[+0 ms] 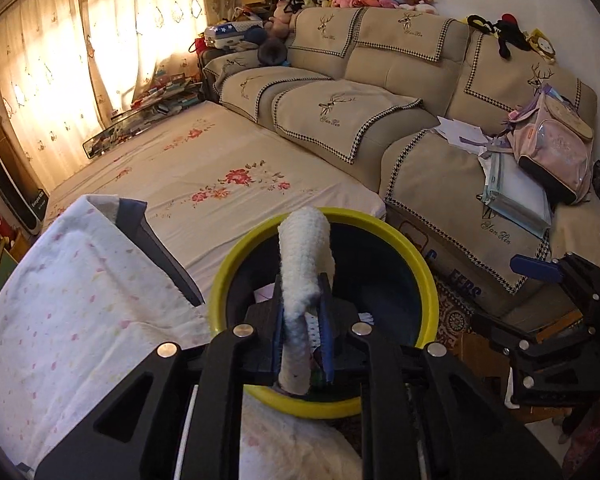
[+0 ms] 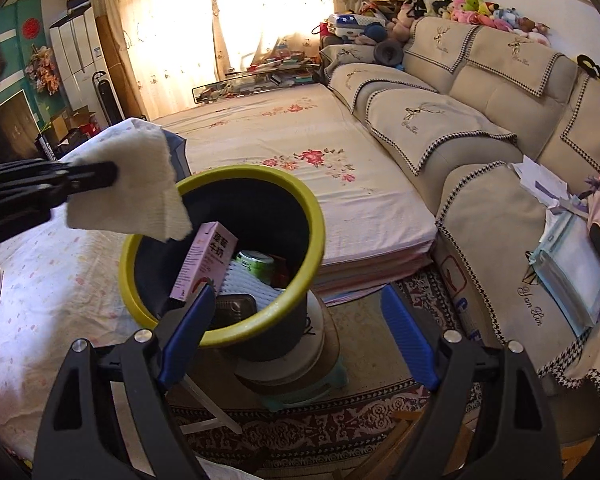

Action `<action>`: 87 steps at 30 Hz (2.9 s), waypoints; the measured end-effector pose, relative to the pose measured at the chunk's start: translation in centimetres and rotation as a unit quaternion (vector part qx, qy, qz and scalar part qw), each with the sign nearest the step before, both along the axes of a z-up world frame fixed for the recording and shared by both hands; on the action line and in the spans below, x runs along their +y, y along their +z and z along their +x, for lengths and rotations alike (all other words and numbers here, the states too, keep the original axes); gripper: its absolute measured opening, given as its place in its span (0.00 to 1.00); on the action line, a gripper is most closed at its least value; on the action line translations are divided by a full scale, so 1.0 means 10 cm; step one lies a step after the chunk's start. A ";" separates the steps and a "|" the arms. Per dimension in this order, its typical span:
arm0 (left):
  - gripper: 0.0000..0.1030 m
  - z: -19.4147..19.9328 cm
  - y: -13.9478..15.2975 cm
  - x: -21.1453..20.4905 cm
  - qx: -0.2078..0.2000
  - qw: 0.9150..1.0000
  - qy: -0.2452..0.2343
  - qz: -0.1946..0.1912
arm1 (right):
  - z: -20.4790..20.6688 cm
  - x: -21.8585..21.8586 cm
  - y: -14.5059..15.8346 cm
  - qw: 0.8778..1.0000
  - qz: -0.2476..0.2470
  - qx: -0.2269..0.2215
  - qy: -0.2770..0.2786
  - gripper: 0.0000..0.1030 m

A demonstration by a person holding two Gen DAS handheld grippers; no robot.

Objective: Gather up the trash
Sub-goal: 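Carry the white towel over the yellow bin and open the left tool, then grasp the flower-print tissue box with the right tool and lift it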

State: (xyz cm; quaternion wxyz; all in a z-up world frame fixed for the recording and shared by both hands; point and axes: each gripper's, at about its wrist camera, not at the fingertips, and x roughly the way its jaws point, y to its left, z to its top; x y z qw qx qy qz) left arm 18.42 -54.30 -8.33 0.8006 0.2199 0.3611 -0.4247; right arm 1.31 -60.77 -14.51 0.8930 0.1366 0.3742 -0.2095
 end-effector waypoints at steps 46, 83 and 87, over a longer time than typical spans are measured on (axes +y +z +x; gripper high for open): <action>0.88 -0.75 0.77 5.46 -0.129 0.892 0.432 -0.037 | 1.43 3.58 0.44 0.927 0.016 -0.037 0.373 0.85; 0.89 -0.51 0.58 5.15 -0.100 0.911 0.398 -0.038 | 1.69 3.59 0.25 0.948 0.009 -0.017 0.318 0.90; 0.89 -0.50 0.53 5.16 -0.095 0.913 0.395 -0.036 | 1.88 3.95 0.18 0.951 0.018 -0.004 0.308 0.90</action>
